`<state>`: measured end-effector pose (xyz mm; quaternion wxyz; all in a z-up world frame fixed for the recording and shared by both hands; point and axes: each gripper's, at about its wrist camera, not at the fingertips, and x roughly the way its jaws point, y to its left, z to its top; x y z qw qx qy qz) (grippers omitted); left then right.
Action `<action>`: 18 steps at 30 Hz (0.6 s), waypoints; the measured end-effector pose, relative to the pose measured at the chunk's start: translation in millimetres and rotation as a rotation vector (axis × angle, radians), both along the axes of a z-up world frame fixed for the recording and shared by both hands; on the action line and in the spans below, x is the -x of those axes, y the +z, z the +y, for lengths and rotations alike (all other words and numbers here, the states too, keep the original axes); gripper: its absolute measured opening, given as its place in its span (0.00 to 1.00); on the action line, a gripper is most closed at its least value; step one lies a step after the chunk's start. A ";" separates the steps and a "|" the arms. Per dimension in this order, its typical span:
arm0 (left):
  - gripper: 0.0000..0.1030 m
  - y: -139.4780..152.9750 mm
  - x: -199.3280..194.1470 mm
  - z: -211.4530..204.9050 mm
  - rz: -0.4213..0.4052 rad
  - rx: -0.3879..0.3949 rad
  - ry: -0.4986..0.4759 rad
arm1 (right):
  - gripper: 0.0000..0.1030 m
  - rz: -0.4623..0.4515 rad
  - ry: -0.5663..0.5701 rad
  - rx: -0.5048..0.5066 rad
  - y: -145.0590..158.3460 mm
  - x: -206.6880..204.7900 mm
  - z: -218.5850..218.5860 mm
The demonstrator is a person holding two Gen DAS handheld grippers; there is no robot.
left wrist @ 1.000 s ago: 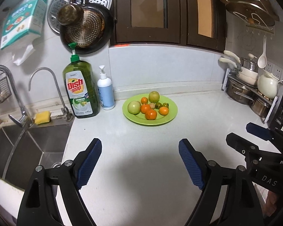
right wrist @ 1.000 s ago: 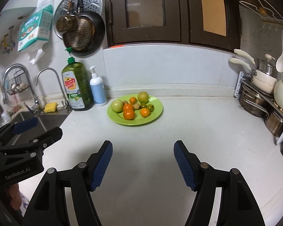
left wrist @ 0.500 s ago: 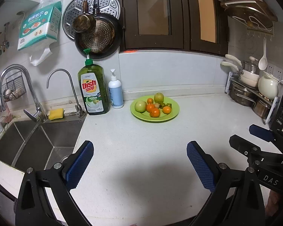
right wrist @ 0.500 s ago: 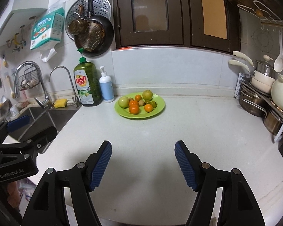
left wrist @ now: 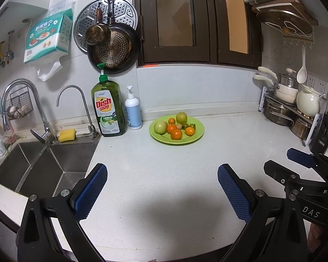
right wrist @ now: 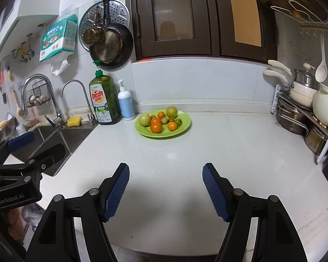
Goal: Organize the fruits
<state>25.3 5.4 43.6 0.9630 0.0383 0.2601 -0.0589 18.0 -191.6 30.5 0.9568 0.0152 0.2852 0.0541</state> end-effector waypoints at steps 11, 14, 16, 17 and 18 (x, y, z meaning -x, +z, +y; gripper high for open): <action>1.00 0.6 5.0 -5.3 -0.006 -0.010 0.005 | 0.68 -0.002 -0.003 -0.005 -2.5 4.9 -7.7; 1.00 1.1 6.1 -5.4 -0.008 -0.010 0.006 | 0.68 0.000 -0.003 -0.005 -2.4 4.9 -7.6; 1.00 1.2 6.7 -5.4 -0.009 -0.010 0.006 | 0.68 -0.002 -0.004 -0.004 -2.1 4.8 -7.5; 1.00 1.3 6.5 -5.3 -0.008 -0.009 0.006 | 0.68 -0.002 -0.004 -0.002 -2.4 5.4 -7.7; 1.00 1.3 6.8 -5.3 -0.007 -0.008 0.006 | 0.68 -0.004 -0.004 -0.001 -2.8 6.5 -8.0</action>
